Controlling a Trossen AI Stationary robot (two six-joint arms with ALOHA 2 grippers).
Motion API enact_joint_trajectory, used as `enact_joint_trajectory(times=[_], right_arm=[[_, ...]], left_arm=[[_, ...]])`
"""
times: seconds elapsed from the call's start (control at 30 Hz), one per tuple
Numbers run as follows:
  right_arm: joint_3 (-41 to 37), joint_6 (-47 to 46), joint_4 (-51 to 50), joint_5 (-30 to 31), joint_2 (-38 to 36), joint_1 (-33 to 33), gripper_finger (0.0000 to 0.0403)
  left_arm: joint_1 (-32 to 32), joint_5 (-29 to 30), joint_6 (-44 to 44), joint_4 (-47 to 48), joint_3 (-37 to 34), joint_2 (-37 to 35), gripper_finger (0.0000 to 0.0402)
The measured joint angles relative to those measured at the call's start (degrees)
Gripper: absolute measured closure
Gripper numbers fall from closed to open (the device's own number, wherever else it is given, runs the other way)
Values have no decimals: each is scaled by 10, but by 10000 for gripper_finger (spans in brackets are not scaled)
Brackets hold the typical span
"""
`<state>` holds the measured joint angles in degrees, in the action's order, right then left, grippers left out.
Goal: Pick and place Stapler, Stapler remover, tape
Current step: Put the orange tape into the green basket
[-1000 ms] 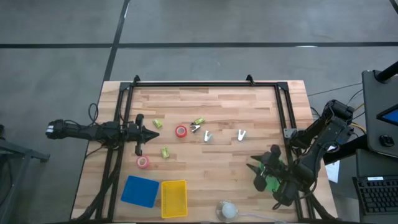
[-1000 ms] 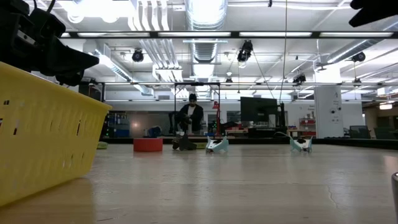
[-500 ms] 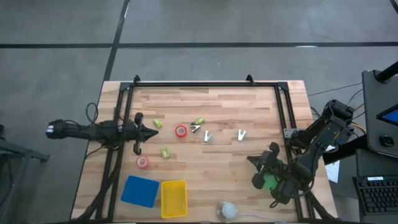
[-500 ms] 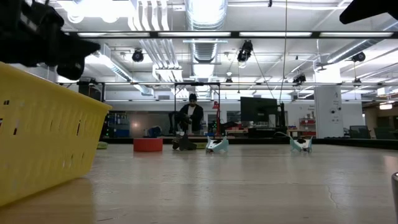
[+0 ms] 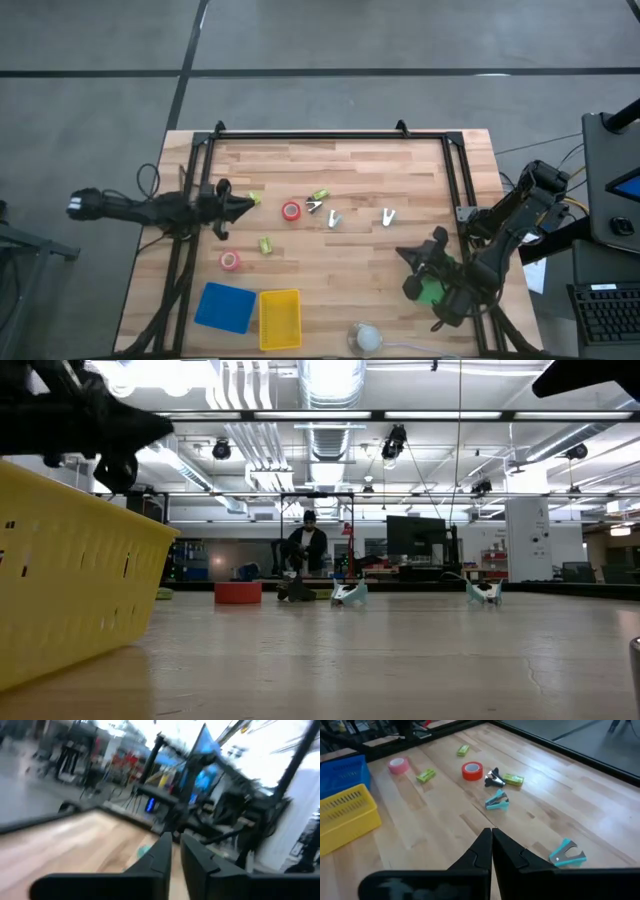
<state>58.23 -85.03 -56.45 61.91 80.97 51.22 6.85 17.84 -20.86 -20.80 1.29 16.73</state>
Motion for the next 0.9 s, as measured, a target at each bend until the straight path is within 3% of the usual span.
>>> enact_joint_trajectory(times=[0.5,0.77,0.9], right_arm=[[-12,2,3,-2,0,-18,394],[-14,2,9,-5,0,-18,394],[-15,25,33,-6,0,-18,394]], left_arm=[[0,93,-55,3,89,270,76],[-3,97,-45,8,179,422,50],[-19,92,-44,75,233,497,50]])
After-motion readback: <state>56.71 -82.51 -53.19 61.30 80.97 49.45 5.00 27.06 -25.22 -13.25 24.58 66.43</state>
